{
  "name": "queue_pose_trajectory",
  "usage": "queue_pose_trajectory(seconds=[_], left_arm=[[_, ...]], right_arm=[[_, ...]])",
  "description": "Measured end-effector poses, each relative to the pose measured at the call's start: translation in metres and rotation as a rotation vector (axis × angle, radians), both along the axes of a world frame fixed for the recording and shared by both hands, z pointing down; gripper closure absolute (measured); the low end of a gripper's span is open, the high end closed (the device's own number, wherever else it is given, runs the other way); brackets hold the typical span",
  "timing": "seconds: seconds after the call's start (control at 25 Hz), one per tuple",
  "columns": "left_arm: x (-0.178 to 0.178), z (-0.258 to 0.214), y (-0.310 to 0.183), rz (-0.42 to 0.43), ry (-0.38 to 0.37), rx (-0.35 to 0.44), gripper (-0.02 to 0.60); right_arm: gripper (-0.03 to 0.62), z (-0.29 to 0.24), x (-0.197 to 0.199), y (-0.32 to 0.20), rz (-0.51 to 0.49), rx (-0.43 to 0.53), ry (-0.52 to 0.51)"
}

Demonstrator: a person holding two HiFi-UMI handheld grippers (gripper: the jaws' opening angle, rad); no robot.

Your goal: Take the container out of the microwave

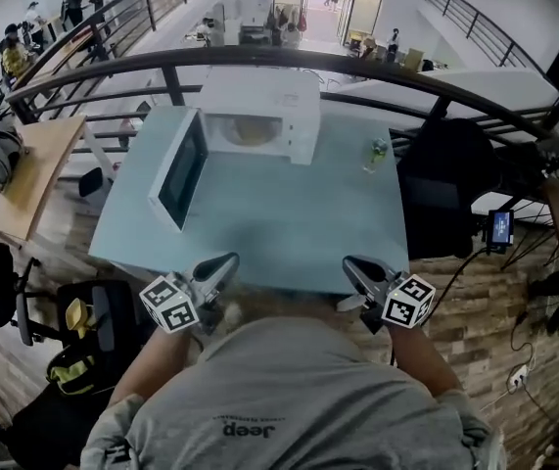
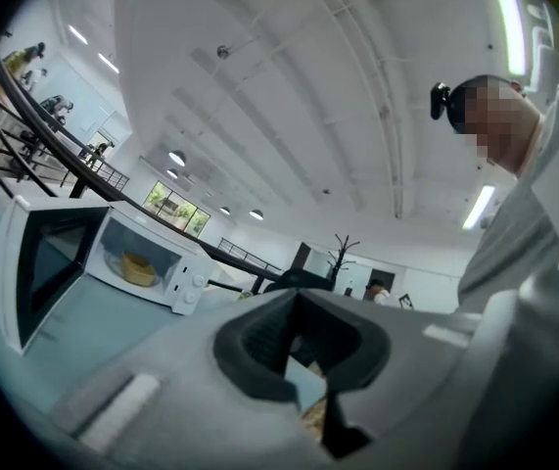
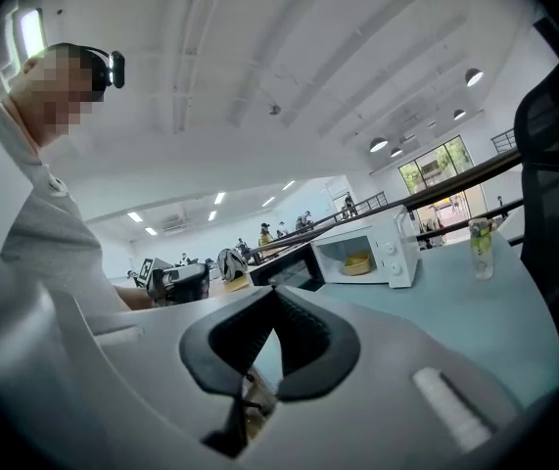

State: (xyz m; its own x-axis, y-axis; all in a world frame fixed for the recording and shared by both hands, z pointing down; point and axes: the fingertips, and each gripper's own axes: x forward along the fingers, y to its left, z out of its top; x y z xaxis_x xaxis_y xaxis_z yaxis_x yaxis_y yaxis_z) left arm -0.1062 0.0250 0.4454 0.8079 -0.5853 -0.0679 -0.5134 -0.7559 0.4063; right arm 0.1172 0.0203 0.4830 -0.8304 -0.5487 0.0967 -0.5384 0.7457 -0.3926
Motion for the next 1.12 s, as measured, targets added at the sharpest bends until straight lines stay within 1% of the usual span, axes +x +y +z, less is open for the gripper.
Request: queue_pose_trajectory(seconds=[0.12,0.28,0.4,0.52,0.64,0.76,0.96,1.12], left_arm=[[-0.039,-0.004,-0.060,0.043,0.001,0.002,0.555],[-0.084,-0.012,-0.125,0.110,-0.014,0.009,0.555],[-0.113,-0.018,-0.165,0.146,-0.014,0.013,0.555],[-0.133,-0.018,-0.191,0.172,-0.014,0.019,0.555],[-0.147,-0.018,-0.203,0.191,-0.012,0.019,0.555],[-0.155,-0.014,-0.212,0.200,-0.026,0.022,0.555],[-0.158,-0.007,-0.227,0.173,-0.018,0.001,0.555],[-0.152,0.001,-0.232,0.125,-0.030,-0.013,0.555]], right_arm=[[0.589,-0.003,-0.040,-0.049,0.042,-0.008,0.004],[0.589,-0.013,-0.091,-0.107,0.095,-0.011,0.025],[0.589,-0.022,-0.124,-0.142,0.122,-0.007,0.040],[0.589,-0.025,-0.148,-0.169,0.136,-0.012,0.061],[0.589,-0.025,-0.168,-0.192,0.147,-0.025,0.086],[0.589,-0.024,-0.183,-0.210,0.140,-0.029,0.109],[0.589,-0.022,-0.197,-0.237,0.104,-0.040,0.139],[0.589,-0.016,-0.198,-0.252,0.044,-0.031,0.141]])
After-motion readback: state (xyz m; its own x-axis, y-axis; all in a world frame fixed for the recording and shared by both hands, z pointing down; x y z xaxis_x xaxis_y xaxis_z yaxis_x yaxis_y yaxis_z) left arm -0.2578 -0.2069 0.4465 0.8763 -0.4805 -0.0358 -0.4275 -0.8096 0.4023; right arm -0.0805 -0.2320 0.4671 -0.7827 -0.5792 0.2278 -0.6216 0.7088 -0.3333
